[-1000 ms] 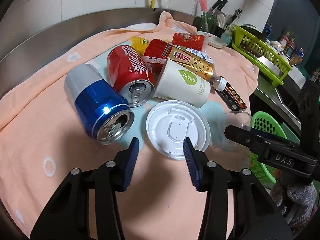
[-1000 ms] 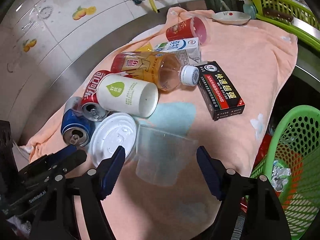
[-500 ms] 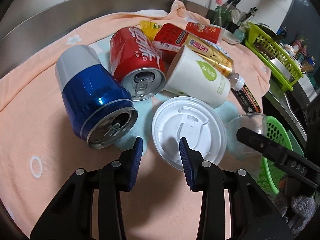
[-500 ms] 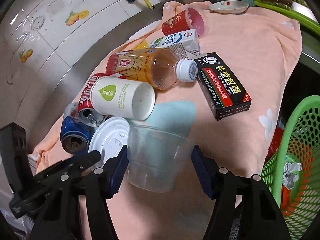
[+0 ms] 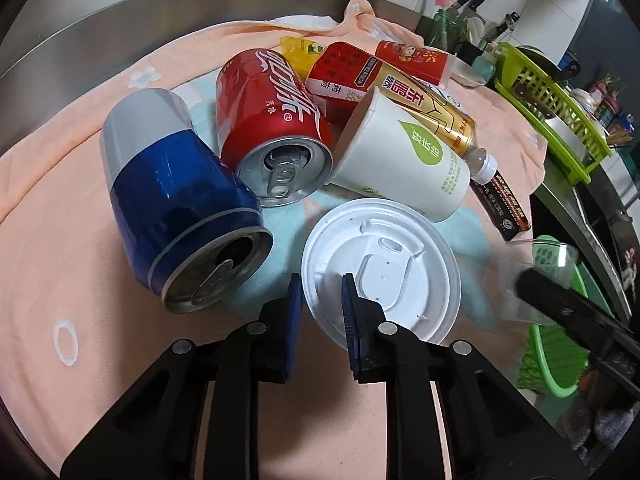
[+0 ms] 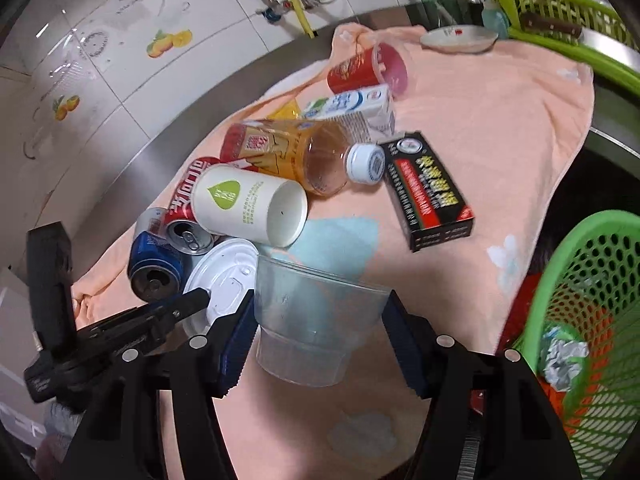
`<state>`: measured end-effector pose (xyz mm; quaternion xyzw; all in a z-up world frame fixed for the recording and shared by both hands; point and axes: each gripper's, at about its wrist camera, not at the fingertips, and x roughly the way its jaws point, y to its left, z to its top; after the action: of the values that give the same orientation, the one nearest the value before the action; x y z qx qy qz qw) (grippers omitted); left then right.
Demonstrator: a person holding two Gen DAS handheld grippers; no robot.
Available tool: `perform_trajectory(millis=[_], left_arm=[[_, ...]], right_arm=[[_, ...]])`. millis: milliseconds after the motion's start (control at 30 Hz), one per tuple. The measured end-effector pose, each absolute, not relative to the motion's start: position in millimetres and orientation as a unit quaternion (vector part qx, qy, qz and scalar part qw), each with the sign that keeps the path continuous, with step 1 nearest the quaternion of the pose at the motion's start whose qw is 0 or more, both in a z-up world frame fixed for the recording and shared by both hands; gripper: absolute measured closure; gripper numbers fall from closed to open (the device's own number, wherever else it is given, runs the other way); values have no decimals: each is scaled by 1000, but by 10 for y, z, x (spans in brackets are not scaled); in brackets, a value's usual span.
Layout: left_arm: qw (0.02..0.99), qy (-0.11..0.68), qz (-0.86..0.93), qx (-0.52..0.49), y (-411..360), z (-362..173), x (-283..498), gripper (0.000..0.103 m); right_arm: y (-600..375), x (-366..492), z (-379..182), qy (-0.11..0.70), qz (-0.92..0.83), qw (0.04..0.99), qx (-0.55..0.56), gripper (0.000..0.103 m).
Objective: Collect trash
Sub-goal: 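Grasp the white cup lid with the left tool while the right tool grasps the clear cup, then drop the clear cup and white lid into the green basket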
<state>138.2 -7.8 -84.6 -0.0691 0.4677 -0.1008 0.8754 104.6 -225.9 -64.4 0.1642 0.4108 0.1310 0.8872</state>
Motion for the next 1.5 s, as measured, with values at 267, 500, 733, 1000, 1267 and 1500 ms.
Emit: perform_trajectory(millis=[267,500,733,1000,1267,1500], left_arm=[[880,460,-95,-71,-72,-833,1335,97],[888,438,-116,-73,-125,-632,1145,99],[891,419,-163,-68,-389,-379,1040,99],[884,412,-218,-44,-948,-220,1046,99],[870,408,-278,1,-1714,-120,1078,99],[844,427,-321,48,-2495,-293,1075,99]], right_arm=[[-2644,708,-515,388,106,903,153,43],[-3377,475,-574,392,23,912,121,43],[-4069,431,-1015,448,-54,884,123,43],[-4407,457,-1354,477,-84,863,146,42],[-4543,349,-1235,452,-81,874,160,33],[-4706,39,-942,405,-87,894,168,30]])
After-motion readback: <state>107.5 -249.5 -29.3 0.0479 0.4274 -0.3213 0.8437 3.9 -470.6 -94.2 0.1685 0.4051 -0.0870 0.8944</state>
